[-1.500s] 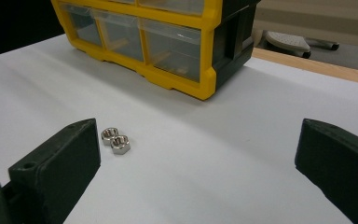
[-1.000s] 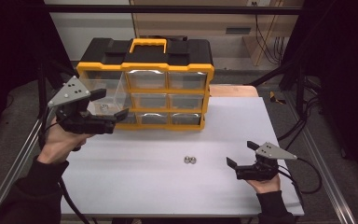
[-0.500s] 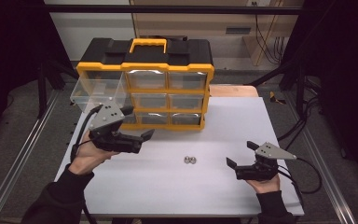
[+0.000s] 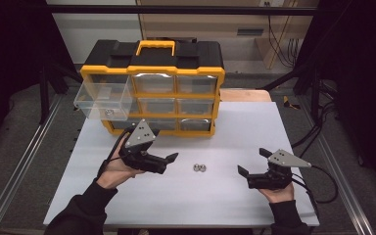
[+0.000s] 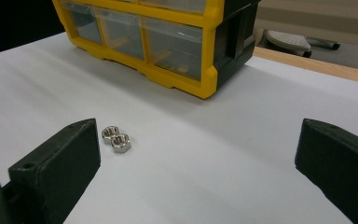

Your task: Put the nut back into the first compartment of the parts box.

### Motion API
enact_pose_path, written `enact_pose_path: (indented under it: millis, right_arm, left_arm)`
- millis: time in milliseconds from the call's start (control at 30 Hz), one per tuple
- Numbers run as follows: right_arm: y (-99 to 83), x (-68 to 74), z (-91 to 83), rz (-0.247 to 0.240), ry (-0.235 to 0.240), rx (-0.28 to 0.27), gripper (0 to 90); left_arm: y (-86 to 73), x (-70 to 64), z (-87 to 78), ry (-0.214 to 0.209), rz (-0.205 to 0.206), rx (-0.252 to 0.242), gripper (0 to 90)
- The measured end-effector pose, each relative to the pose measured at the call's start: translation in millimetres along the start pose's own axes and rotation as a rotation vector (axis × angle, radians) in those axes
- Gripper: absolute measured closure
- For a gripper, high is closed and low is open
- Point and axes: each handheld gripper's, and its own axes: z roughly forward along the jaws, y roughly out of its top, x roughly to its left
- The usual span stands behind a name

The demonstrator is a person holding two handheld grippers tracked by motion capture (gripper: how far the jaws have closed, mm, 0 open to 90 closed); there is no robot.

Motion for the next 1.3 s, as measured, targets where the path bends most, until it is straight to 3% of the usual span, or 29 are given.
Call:
enact_pose_path:
  millis: [200,667,1067,1300]
  right_arm:
    - [-0.3,0.3,0.6,0.001,0.001,0.004,0.5]
    - [-0.1,0.0,-0.1,-0.002,0.002,0.001,0.5]
    - [-0.3,0.2,0.4,-0.001,0.002,0.005,0.5]
    - [-0.7,-0.5,0.4,-0.013,0.008,0.008,0.5]
  left_arm:
    - [-12.8,-1.9,19.5,-0.027,-0.018,0.027,10.2]
    - [-34.3,-3.3,61.1,-0.042,-0.04,0.111,11.2]
    - [-44.1,-8.7,93.9,-0.071,-0.063,0.187,12.0]
    - [-47.5,-11.7,108.5,-0.089,-0.052,0.231,12.3]
